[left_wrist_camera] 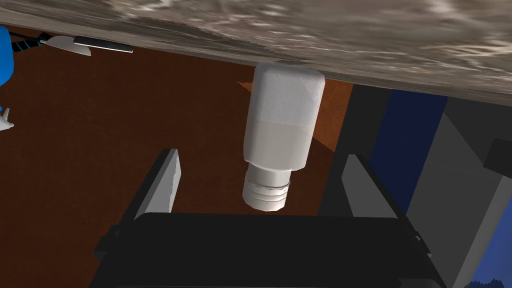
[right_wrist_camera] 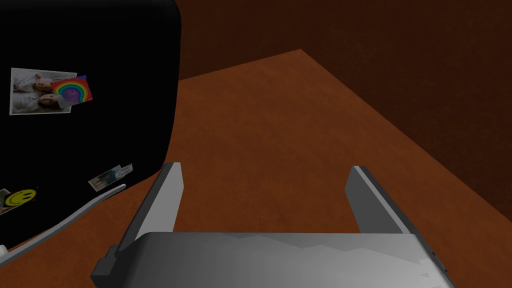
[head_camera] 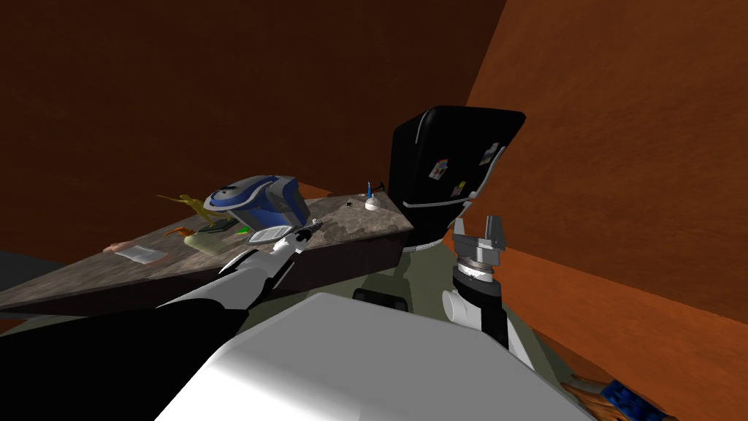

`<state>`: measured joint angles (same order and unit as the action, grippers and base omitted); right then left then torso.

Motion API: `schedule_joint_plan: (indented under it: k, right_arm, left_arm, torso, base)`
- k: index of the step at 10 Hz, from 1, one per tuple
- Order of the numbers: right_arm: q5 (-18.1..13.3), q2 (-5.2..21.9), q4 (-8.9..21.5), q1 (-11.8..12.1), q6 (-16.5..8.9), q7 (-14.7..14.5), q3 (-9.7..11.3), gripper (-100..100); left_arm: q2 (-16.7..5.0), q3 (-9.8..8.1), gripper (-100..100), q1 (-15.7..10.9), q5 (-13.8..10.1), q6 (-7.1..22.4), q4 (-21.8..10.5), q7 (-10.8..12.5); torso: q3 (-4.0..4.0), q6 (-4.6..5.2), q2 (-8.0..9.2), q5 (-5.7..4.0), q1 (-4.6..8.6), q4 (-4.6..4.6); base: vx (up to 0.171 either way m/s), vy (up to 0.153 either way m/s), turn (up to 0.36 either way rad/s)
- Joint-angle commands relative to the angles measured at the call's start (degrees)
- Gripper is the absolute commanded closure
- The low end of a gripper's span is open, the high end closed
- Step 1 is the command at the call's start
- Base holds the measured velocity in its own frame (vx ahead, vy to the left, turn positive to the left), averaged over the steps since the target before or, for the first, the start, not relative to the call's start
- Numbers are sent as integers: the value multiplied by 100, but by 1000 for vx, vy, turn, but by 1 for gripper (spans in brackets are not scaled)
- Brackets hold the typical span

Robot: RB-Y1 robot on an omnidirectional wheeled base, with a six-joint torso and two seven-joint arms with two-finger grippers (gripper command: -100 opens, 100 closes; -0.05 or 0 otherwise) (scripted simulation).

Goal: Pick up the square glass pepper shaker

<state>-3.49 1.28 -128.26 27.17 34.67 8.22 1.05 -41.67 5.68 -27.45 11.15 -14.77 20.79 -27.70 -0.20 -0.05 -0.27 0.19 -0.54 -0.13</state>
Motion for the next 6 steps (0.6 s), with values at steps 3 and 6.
schedule_joint_plan:
  k: [3,6]
  right_arm:
    - [0,0,0,0,0,0,1,0]
    - [0,-1,0,0,0,0,1,0]
  left_arm:
    - [4,-17,-100,218,222,279,518,184]
    - [152,-100,-100,144,512,399,612,340]
  torso:
    - [1,1,1,-2,9,1]
    - [1,1,0,-4,20,0]
  base:
    - [-1,20,10]
    - [-1,7,37]
